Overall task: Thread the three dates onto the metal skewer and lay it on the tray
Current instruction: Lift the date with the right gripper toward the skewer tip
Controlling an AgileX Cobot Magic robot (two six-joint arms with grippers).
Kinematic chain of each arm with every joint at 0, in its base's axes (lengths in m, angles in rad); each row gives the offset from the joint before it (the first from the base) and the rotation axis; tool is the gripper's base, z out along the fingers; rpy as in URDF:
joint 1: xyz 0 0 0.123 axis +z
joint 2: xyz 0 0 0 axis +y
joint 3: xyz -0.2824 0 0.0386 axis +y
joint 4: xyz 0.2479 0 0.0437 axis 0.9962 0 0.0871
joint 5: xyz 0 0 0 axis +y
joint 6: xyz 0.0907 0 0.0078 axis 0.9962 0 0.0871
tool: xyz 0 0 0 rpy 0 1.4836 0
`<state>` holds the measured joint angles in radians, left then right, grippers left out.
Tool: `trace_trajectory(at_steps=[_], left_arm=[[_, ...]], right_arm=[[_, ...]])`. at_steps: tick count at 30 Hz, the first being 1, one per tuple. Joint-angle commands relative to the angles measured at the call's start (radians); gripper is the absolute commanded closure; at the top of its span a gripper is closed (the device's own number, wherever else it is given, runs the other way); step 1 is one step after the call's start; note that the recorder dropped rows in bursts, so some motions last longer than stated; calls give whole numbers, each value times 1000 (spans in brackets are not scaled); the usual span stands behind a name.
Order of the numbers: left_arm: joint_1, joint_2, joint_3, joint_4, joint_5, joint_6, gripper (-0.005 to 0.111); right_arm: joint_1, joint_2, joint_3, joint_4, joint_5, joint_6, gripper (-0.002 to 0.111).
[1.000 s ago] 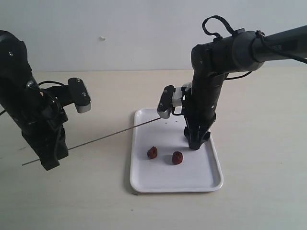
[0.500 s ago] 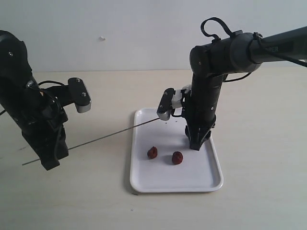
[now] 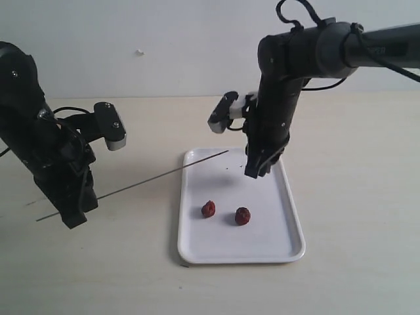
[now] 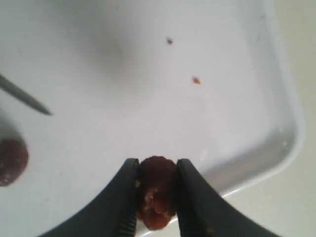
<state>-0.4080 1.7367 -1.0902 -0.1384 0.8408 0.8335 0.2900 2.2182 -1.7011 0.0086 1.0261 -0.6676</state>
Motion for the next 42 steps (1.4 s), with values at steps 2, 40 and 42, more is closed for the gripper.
trace_trajectory(at_steps=[2,40,42], left_arm=[[2,-3,-6,-12,-96,-31,107],[53,73,-4,-213,-375,271,107],[53,87,-4,-264,-412,320,107]], right_arm=[[-57,-35,-77,147,26,164,84],[-385,-35,-100,1031,195,-99,84],[-385,-35,-100,1029,195,-103,84]])
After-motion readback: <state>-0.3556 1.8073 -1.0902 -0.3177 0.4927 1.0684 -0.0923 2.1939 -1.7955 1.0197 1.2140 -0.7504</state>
